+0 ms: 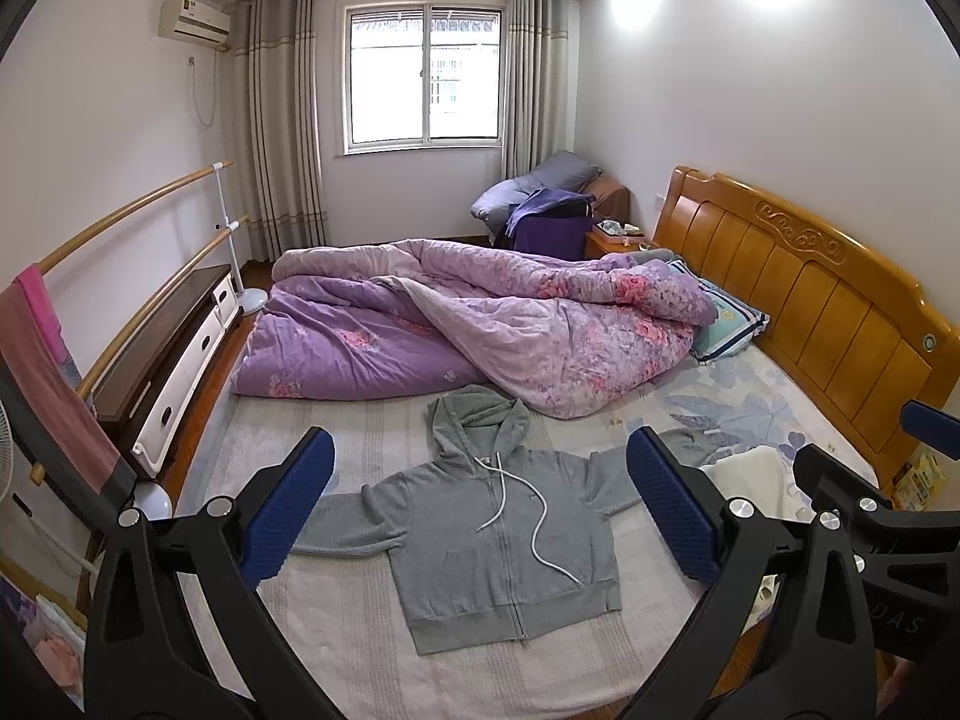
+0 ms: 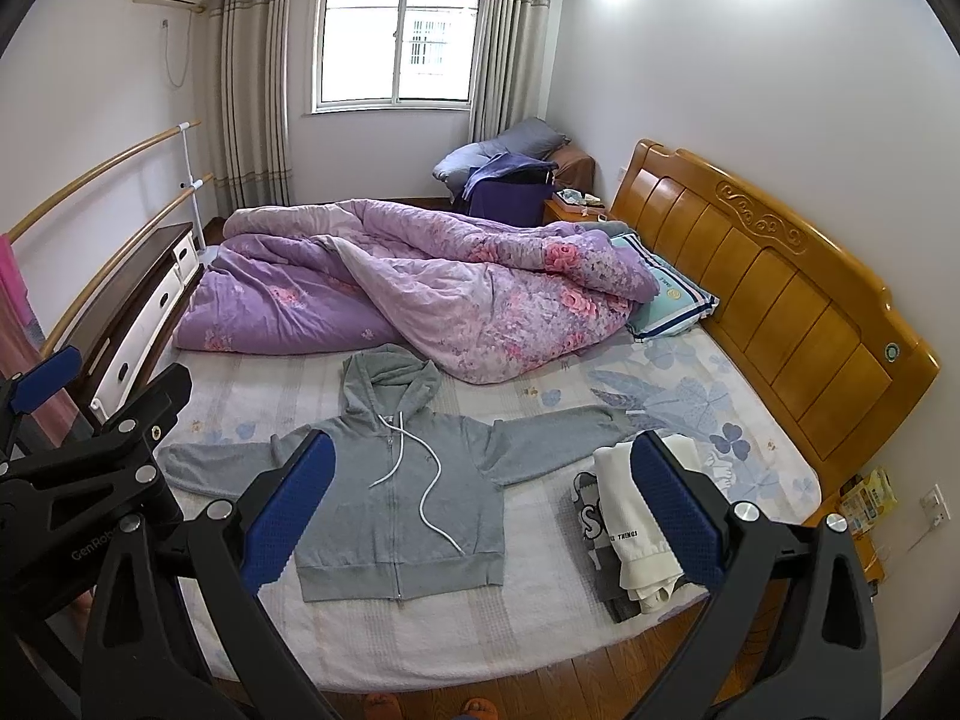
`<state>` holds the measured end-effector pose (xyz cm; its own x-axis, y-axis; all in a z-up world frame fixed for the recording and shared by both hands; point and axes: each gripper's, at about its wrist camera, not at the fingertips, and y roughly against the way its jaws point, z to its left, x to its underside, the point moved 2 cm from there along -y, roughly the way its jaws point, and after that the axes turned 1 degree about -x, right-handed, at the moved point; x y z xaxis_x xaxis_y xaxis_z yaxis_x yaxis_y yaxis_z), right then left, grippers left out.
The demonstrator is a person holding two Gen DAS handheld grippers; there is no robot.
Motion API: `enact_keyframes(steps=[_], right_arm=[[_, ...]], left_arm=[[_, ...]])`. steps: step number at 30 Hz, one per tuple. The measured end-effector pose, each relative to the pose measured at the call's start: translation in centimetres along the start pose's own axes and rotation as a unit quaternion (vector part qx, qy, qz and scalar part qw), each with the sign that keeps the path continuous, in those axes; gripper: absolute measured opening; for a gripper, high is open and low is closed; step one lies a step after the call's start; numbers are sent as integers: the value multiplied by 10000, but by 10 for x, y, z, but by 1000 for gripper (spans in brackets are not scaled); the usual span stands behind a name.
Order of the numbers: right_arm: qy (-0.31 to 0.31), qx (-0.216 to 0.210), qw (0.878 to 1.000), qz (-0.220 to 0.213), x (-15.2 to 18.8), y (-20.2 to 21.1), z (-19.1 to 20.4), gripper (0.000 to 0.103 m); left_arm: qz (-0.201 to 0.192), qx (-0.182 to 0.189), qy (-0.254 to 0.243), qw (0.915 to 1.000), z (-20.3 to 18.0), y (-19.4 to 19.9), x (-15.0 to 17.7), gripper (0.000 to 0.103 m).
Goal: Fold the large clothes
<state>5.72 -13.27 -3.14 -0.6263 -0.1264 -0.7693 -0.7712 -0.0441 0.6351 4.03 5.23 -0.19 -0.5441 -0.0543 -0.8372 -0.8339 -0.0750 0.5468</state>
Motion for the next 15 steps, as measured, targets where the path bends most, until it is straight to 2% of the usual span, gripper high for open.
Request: enact_keyframes(steps=[15], right_arm=[[4,0,10000,31,-1,-1,-1,95]], left_arm=[[20,-15,2,10000,1,0,2,98]])
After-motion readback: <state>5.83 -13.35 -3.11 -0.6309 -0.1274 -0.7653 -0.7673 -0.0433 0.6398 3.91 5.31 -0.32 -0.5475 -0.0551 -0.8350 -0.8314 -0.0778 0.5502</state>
